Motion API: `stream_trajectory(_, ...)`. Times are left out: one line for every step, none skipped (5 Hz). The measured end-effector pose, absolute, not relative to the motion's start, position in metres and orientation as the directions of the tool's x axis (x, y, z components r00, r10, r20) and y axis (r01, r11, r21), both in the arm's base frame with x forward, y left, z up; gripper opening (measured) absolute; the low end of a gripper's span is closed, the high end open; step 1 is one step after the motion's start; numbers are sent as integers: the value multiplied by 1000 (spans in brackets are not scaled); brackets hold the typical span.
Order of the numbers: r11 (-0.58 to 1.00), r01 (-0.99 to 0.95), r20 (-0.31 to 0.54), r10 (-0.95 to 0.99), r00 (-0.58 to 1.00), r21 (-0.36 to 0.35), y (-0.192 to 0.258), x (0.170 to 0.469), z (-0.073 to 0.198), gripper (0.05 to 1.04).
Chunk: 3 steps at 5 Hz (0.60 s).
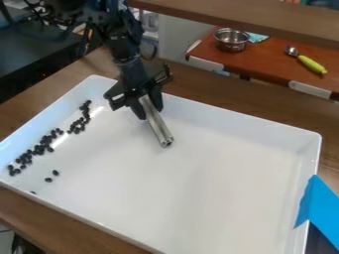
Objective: Sweep into pile
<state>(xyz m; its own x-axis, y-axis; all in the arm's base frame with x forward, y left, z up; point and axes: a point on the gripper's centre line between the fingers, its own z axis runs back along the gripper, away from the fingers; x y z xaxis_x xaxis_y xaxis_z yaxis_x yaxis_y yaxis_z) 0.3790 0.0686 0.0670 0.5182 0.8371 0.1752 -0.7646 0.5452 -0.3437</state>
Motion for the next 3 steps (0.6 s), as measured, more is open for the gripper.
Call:
stream_trajectory(541,-757,130,835,534,-365,59,370,77,376)
stream_trajectory(542,-719,129,828,546,-435,39,359,115,376)
stream_trajectory(554,-686,107,808,579,-472,16,352,135,376)
